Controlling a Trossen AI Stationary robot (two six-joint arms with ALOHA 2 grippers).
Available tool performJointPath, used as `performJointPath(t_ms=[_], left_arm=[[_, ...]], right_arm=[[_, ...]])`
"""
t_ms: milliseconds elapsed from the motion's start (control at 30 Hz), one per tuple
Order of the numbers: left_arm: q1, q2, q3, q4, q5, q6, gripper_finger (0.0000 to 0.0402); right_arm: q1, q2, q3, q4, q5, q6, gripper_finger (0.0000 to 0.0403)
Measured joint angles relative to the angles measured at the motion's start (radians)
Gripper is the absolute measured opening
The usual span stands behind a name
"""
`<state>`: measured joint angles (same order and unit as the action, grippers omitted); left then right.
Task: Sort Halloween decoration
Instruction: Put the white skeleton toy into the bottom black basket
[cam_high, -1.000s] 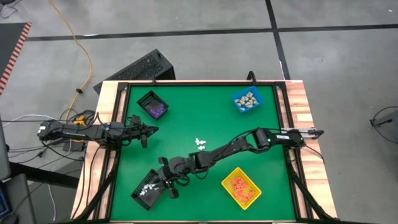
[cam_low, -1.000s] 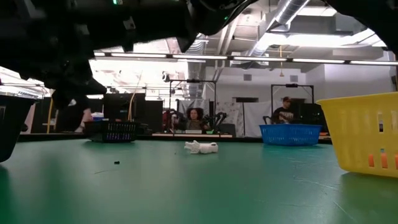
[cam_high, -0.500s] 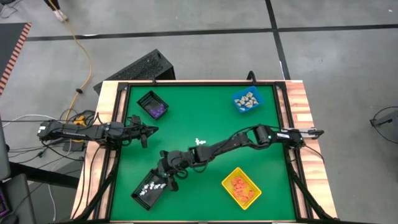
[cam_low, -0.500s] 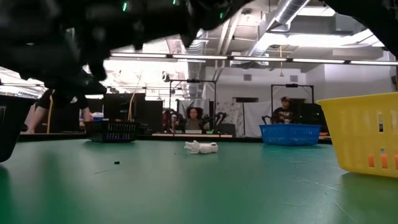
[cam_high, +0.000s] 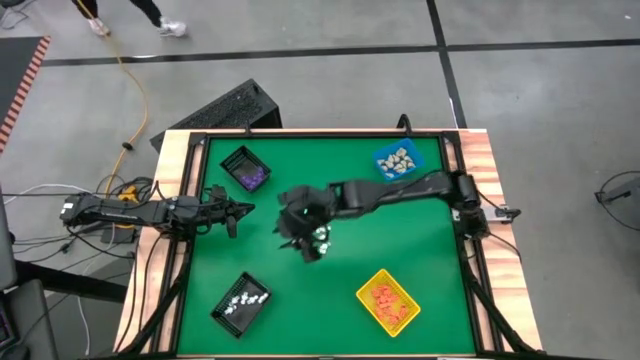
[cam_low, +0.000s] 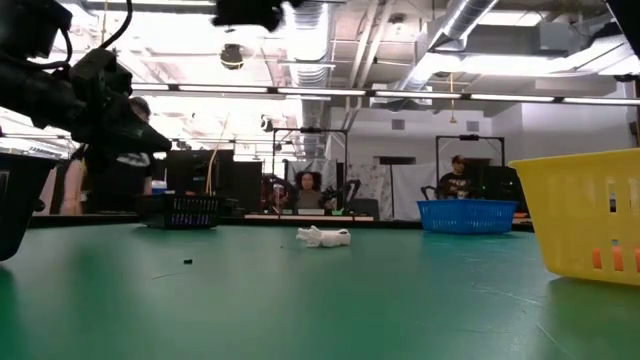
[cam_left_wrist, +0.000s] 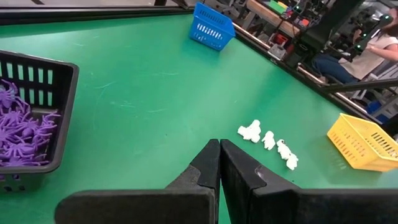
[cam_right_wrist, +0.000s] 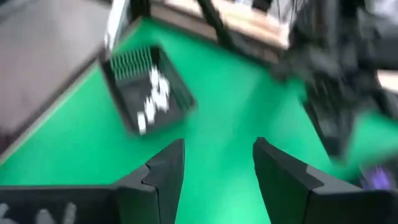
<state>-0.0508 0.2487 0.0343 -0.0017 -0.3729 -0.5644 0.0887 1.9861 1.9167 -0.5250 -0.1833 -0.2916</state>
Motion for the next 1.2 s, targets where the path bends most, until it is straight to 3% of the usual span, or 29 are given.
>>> performJointPath(t_ms=[200, 367, 500, 733, 1000, 1200], left_arm=[[0.000, 0.000, 0.000, 0.000, 0.000, 0.000, 0.0000], [0.000, 0.000, 0.000, 0.000, 0.000, 0.000, 0.0000], [0.000, 0.000, 0.000, 0.000, 0.000, 0.000, 0.0000], [0.000, 0.000, 0.000, 0.000, 0.000, 0.000, 0.0000], [0.000, 0.000, 0.000, 0.000, 0.000, 0.000, 0.0000], [0.000, 0.000, 0.000, 0.000, 0.000, 0.000, 0.0000]], right_arm=[[-0.090, -0.092, -0.070, -0.263, -0.015, -0.043, 0.0196], [-0.147, -0.193, -0.231, -0.277, -0.059, -0.050, 0.0184], [-0.171, -0.269, -0.391, -0.219, -0.058, -0.055, 0.0175], [-0.183, -0.342, -0.641, 0.063, -0.083, 0.040, 0.0169], [-0.183, -0.344, -0.804, 0.389, -0.075, 0.266, 0.0169], [-0.183, -0.344, -0.854, 0.482, -0.044, 0.416, 0.0169]])
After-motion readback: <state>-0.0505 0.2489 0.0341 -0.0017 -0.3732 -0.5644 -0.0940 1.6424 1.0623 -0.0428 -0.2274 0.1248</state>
